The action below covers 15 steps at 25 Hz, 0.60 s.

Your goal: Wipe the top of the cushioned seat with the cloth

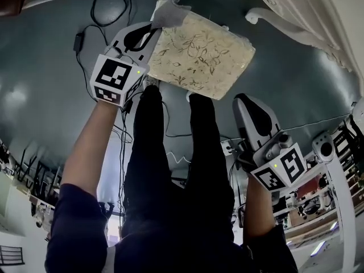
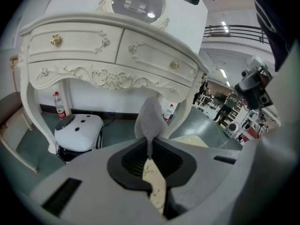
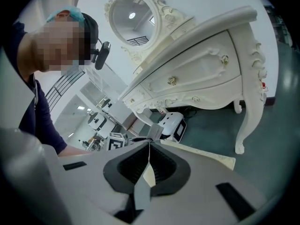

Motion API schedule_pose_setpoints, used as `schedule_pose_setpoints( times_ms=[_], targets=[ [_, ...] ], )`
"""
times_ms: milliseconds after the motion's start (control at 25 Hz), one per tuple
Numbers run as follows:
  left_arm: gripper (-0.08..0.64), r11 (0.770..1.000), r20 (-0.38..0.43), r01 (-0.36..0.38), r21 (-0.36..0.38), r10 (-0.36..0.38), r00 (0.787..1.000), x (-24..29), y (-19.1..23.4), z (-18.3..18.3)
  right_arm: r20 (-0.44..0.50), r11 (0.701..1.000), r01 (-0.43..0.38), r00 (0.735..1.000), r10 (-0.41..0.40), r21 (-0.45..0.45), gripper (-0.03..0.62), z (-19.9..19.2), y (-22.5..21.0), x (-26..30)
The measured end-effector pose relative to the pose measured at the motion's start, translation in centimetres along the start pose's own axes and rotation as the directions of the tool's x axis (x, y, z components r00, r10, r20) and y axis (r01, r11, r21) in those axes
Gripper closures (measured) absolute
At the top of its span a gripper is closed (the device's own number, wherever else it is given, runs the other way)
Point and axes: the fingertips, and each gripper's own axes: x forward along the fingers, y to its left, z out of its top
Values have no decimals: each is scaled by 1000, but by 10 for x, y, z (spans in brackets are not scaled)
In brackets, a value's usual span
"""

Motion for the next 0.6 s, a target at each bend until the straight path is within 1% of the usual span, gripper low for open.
schedule_pose_setpoints(
  times_ms=[160,320,480,600],
  targets=[
    [532,1000,-25,-4,-8,4,1000,17,3,-22,-13,1000,10,1000,-10,11,566,-9,-11,-1],
    [532,1000,-62,-24,-17,23,998,29,12,-43,-26,1000,10,1000,-10,19,565,-15,-21,0],
    [532,998,-109,-51,-22,48,993,39,19,-57,-37,999,12,999,-10,37,566,-23,-28,1],
    [532,999,-146,-52,-14,50,988,46,17,-64,-37,999,11,999,-9,52,566,-24,-33,1]
  ],
)
